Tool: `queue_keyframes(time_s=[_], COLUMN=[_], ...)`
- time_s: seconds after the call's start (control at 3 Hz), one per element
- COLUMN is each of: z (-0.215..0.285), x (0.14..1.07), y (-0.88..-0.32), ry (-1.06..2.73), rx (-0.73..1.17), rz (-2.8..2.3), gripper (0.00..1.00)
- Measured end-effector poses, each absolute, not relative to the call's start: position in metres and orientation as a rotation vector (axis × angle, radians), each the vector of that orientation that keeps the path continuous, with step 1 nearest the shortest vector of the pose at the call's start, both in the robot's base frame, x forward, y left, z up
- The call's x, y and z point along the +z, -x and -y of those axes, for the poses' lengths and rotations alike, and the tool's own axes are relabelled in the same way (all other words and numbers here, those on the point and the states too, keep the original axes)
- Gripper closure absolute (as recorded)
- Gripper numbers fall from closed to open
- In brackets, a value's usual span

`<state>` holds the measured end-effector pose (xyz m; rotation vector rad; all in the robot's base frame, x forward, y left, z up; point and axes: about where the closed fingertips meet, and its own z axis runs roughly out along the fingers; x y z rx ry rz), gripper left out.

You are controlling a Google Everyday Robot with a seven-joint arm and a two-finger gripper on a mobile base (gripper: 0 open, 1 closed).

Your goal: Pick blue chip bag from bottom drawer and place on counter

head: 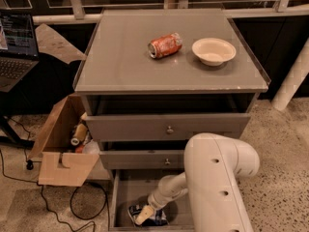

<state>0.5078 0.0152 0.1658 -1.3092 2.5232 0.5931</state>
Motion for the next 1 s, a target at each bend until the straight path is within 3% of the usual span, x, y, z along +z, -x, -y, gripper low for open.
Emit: queue_keyframes(time_s=[0.33, 1.0], z=[-0.0156, -0.0157], x=[0.1544, 0.1544], y=[-0.5091, -0.5091], ry=[1.296, 1.296], rx=[0.601, 0.601], rz=[-2.548, -2.548], gripper=[0.00, 0.42])
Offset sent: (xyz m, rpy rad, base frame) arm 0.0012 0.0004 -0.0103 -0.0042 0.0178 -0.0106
